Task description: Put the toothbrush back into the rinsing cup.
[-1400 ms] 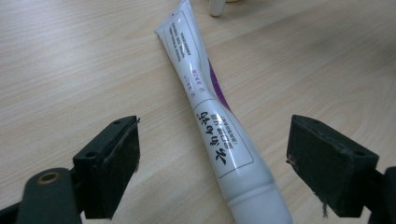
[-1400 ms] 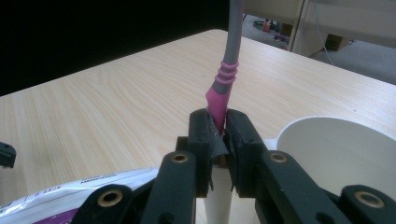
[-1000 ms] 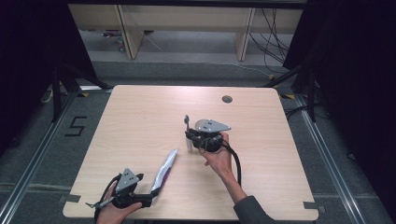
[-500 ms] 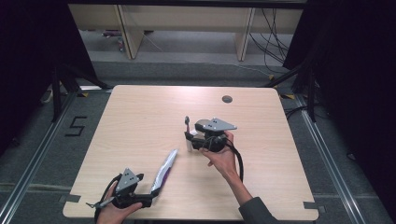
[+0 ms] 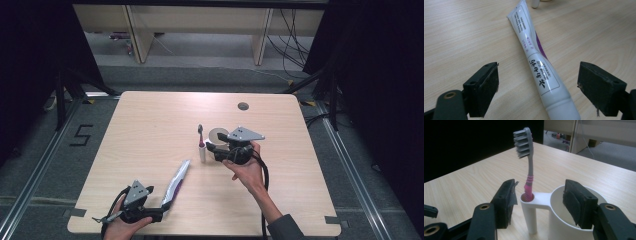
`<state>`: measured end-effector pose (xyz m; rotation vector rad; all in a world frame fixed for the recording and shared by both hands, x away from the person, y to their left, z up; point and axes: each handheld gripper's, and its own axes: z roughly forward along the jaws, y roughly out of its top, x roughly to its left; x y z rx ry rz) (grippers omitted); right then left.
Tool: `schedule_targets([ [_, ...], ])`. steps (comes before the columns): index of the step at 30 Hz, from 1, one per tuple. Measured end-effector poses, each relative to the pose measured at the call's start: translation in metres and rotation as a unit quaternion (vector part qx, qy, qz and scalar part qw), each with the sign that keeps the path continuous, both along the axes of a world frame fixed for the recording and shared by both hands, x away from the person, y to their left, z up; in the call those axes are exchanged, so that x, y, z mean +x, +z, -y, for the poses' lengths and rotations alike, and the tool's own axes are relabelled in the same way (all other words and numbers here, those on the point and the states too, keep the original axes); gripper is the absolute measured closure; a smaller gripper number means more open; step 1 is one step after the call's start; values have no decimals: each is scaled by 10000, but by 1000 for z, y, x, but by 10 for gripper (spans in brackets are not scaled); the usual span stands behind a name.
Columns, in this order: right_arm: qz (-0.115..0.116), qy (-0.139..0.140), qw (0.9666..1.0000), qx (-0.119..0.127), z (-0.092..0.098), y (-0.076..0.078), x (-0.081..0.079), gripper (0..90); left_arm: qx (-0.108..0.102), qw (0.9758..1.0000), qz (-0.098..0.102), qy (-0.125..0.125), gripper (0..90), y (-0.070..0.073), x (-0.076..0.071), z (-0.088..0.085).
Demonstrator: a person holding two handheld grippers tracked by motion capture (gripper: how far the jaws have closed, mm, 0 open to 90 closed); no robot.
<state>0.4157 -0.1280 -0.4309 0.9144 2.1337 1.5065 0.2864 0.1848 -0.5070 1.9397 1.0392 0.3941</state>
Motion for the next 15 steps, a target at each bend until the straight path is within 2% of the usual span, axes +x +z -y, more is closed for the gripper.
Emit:
schedule_targets([
  [2,-68,7,10000,0,3,1,-2,442,-32,10000,4,3,169,0,0,0],
  [4,-8,56,10000,-56,7,2,-3,442,-53,10000,9,5,168,0,0,1],
  [6,-44,7,10000,-73,8,2,-4,442,-56,10000,5,5,169,0,0,1],
  [7,-36,-38,9999,-94,12,3,-7,441,-13,10000,-6,-9,168,0,0,0],
  [8,-12,32,9999,-109,15,3,-7,442,87,9999,-19,-64,168,0,0,-2],
  [9,-47,20,10000,-33,16,2,-8,441,81,9999,-15,-59,168,0,0,-2],
  [10,-137,-51,9999,-58,18,3,-10,441,81,9999,-15,-59,168,0,0,-2],
  [11,-14,8,9999,-159,22,3,-10,441,20,10000,-9,-36,168,0,0,-1],
  [12,-80,4,9999,-67,24,2,-11,441,-33,10000,3,-5,168,-1,0,0],
  [13,-3,-48,9999,-140,27,2,-12,441,-24,10000,1,-7,166,0,0,0],
  [15,-98,-78,9999,-61,31,0,-15,441,-32,10000,7,-7,165,-1,0,0],
])
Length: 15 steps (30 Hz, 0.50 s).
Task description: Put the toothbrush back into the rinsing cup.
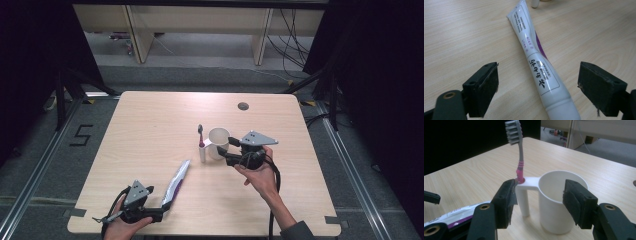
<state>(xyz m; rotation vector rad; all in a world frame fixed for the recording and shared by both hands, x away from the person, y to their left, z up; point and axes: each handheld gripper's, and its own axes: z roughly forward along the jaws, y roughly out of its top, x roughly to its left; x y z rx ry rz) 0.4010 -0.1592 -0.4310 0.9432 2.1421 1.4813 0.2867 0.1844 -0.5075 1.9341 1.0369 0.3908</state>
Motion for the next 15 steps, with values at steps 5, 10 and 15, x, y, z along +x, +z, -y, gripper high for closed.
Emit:
schedule_targets([
  [5,-67,-30,10000,-3,12,-4,-4,439,23,10000,-4,16,163,0,0,-1],
  [10,-125,-150,9998,-87,24,-9,-9,436,-38,10000,1,63,162,0,0,0],
  [15,-164,-248,9995,-70,36,-11,-13,433,10,10000,-7,41,162,1,0,-1],
])
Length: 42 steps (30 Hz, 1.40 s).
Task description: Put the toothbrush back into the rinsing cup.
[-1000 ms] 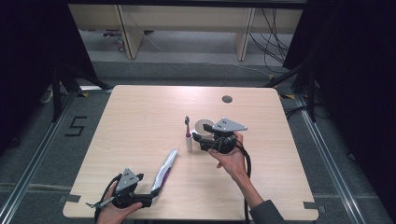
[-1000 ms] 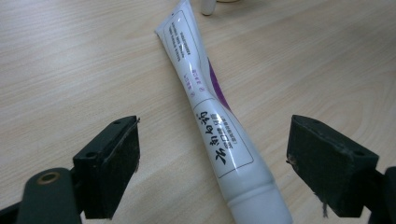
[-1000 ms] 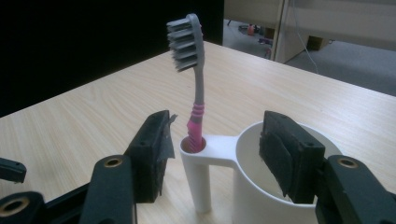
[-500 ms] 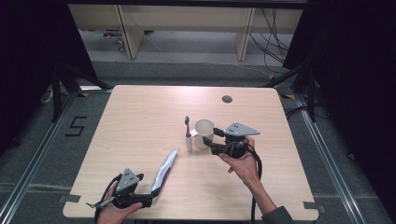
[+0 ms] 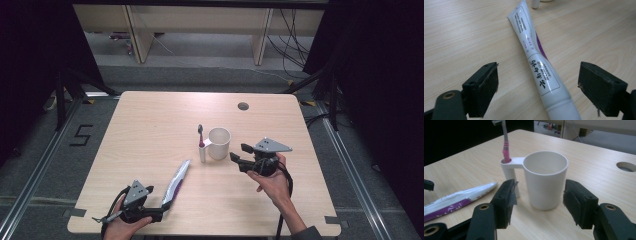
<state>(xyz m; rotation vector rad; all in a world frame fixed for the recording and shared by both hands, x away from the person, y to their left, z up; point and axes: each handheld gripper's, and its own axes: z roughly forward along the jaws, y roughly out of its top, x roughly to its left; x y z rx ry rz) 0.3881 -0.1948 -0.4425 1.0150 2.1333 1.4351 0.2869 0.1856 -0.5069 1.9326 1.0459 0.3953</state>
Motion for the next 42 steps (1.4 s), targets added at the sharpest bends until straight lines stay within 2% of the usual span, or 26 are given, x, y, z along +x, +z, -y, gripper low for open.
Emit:
schedule_targets([
  [3,-73,-79,9999,-19,15,-2,-4,426,-46,10000,9,-24,162,0,1,0],
  [5,7,-78,10000,-15,17,-3,-3,425,-65,10000,23,-6,162,0,1,1],
  [7,-64,-165,9998,-41,30,-5,-6,415,-83,10000,1,7,162,0,1,1],
  [8,-142,-262,9995,45,32,-6,-8,414,-41,10000,-8,-37,162,1,1,0],
  [11,-170,-239,9996,-27,41,-7,-9,411,-33,10000,-14,-25,162,0,2,1],
  [13,-335,-301,9989,85,46,-9,-12,404,4,10000,-42,17,162,0,2,0],
  [15,-414,-285,9987,53,48,-9,-13,402,-8,10000,-40,22,162,0,3,0],
  [16,-403,-290,9988,32,51,-11,-14,400,-95,10000,-6,23,162,0,3,1],
  [19,-459,-311,9985,31,54,-13,-17,396,-79,10000,-15,37,162,0,4,0],
  [20,-290,-308,9990,-123,58,-15,-17,390,-41,10000,-25,32,162,0,4,0],
  [21,-290,-308,9990,-123,58,-15,-17,390,-28,10000,-28,45,162,0,4,0],
  [22,-492,-344,9982,-61,60,-15,-21,371,-30,10000,-33,44,162,0,4,0],
  [25,-480,-338,9983,-67,63,-17,-23,345,-42,10000,-28,14,162,0,5,0],
  [26,-592,-410,9974,-48,65,-19,-26,323,-54,10000,-34,1,162,-1,5,1],
  [28,-559,-431,9975,-17,66,-20,-27,311,-61,10000,-32,2,162,-1,5,2],
  [29,-626,-392,9972,-76,71,-21,-30,275,-34,10000,-36,-22,162,-1,5,2],
  [31,-594,-399,9974,-80,73,-22,-32,262,-47,10000,-18,-37,162,-1,6,2],
  [33,-658,-390,9970,-73,76,-25,-36,238,-26,10000,-49,-10,162,0,6,3],
  [35,-737,-451,9959,-248,82,-28,-43,204,-14,10000,-50,-54,162,-1,7,4],
  [38,-743,-379,9962,-251,84,-32,-46,193,-7,10000,-53,-73,162,-1,7,4],
  [41,-832,-404,9947,-447,89,-35,-55,192,-36,10000,-49,-42,162,0,6,4],
  [42,-880,-373,9948,-338,89,-37,-57,192,-24,10000,-54,-39,162,0,7,3],
])
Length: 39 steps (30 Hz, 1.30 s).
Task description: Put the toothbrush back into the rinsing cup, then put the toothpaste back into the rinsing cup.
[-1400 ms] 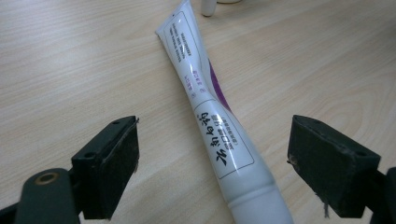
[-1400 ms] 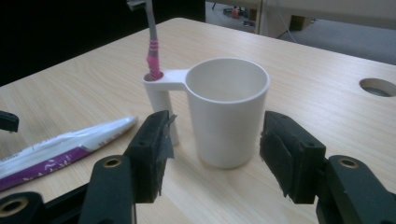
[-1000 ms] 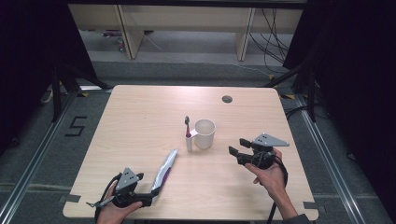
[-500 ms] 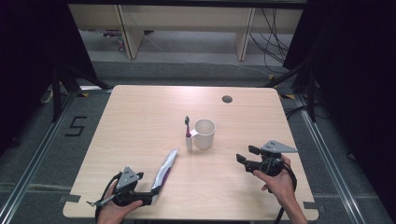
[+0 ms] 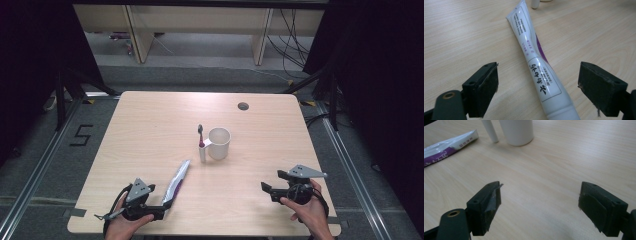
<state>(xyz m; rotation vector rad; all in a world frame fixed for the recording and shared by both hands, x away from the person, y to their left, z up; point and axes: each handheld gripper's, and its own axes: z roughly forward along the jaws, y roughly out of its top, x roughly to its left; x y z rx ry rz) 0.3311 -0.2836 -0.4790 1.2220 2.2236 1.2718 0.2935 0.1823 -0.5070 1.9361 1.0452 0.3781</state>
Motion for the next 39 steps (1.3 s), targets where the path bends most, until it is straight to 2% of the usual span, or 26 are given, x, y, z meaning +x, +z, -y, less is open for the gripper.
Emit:
schedule_targets([
  [1,-142,-58,9999,-11,0,0,-3,192,-4,10000,-8,9,162,0,0,0],
  [4,-53,4,10000,-65,2,-3,-4,192,15,10000,3,-10,162,0,0,0],
  [5,-89,26,9997,-216,4,-3,-8,192,8,10000,2,-6,162,0,0,0],
  [6,-172,-13,9998,-131,3,-5,-10,192,-26,10000,10,3,162,0,0,1],
  [9,-134,66,9995,-268,5,-5,-13,192,38,10000,-3,-20,162,-1,0,1],
  [10,-201,9,9997,-153,3,-6,-16,192,46,10000,-6,-7,162,-1,-1,1],
  [11,-201,9,9997,-153,3,-6,-16,192,46,10000,-6,-7,162,-1,-1,1],
  [12,-233,88,9994,-258,4,-7,-17,192,30,10000,2,-27,162,-1,-1,1],
  [14,-168,109,9993,-302,5,-7,-18,194,-19,10000,6,-13,162,-1,-1,2],
  [15,-293,-10,9994,-193,3,-7,-21,195,-23,10000,8,-18,162,-1,-1,2],
  [20,-217,82,9994,-252,7,-7,-23,201,43,10000,-34,-24,160,-1,0,1],
  [23,-233,-9,9993,-289,8,-9,-24,204,-53,10000,-41,-33,159,-2,-1,2],
  [25,-250,-45,9993,-290,11,-9,-26,207,104,9998,-67,-140,159,-3,0,0],
  [26,-209,-33,9991,-364,13,-8,-27,208,104,9998,-67,-140,159,-3,0,0],
  [27,-209,-33,9991,-364,13,-8,-27,208,-48,10000,-68,-51,159,-4,-1,2],
  [28,-248,-38,9991,-332,14,-8,-27,208,16,9999,-71,-73,159,-3,0,0],
  [29,-359,-148,9989,-273,12,-8,-29,208,-122,9999,-55,-22,158,-3,0,0],
  [30,-246,-47,9987,-444,15,-9,-28,208,-98,9999,-79,76,156,-1,0,-2],
  [34,-249,-88,9984,-501,14,-11,-29,211,-166,9996,-123,217,156,1,4,-4],
  [37,-261,-82,9986,-447,14,-9,-30,215,-238,9991,-175,310,159,2,8,-6],
  [39,-355,-110,9987,-361,12,-10,-32,216,-240,9989,-241,323,167,5,11,-7],
])
